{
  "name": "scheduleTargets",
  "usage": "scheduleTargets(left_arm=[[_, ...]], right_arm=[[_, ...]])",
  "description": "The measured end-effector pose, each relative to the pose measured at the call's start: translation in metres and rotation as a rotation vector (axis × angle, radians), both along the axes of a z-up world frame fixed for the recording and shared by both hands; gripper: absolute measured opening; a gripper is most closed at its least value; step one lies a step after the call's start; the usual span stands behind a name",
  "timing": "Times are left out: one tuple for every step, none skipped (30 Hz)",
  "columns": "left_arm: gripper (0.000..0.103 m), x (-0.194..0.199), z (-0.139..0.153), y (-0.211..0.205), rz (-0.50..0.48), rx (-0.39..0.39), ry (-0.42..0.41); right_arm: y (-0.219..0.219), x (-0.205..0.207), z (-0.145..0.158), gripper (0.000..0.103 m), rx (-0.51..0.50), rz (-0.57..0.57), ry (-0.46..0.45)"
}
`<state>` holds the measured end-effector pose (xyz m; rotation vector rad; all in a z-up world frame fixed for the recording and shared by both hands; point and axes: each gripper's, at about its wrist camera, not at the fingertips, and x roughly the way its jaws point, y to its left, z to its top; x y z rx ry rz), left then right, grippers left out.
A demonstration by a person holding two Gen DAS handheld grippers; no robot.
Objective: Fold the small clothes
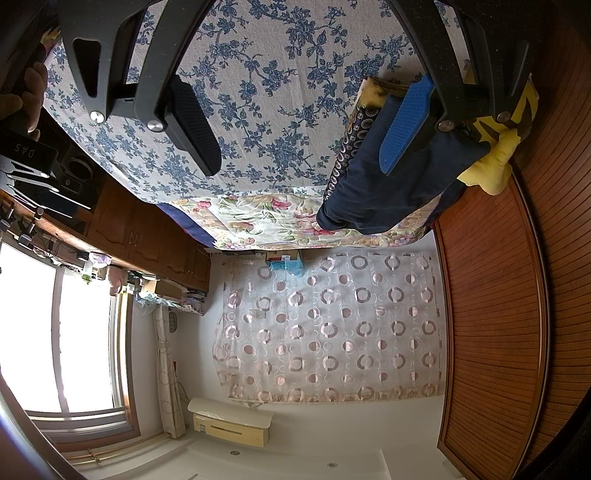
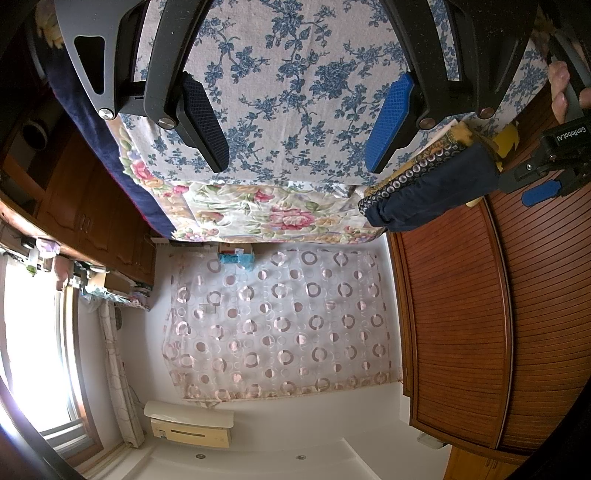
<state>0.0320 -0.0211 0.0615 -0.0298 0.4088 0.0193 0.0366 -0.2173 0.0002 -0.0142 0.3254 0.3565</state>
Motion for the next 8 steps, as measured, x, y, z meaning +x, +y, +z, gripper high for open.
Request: scheduleTargets(left_arm=[[0.088,0.0001,-0.0001,0.0001,0.000,0.000,0.000],[0.088,-0.0003,0.0009,-0.0001,0.000,-0.001,0.000],[0.088,0.0001,-0.0003,0.0001,-0.001,-0.001,0.000],[0.088,0.0000,-0.0003,0.0001,0.000,0.000,0.000],[0.088,0.0000,-0.0002,0.0001,-0.001,-0.001,0.000],[0.088,0.0001,-0.0004,0.0001,-0.001,0.000,0.000],[0.088,-0.0003,0.0003,-0.0001,-0.001,0.000,-0.001],[0.088,0.0000,-0.0003,0.0000,-0.001,-0.001,-0.001]], right_arm=[[-0.0002,0.0000,-0.0009,0.078,-0.001,0.001,0.000],[-0.0004,0.0001,-0.0010,0.078,-0.001,0.002,0.000],[-0.0009,0.0004,0.0000,0.078,-0.001,0.001,-0.001],[-0.0009,0.0005,-0.0010,0.078,-0.001,0.002,0.000],[-0.0012,0.0006,-0.0011,0.078,0.000,0.003,-0.001],[-0.0015,0.0008,-0.0010,0.078,-0.001,0.003,0.000],[-0.0017,0.0009,-0.0011,0.078,-0.001,0.004,-0.001],[-0.0018,0.0010,-0.0012,0.078,-0.001,0.004,-0.001]])
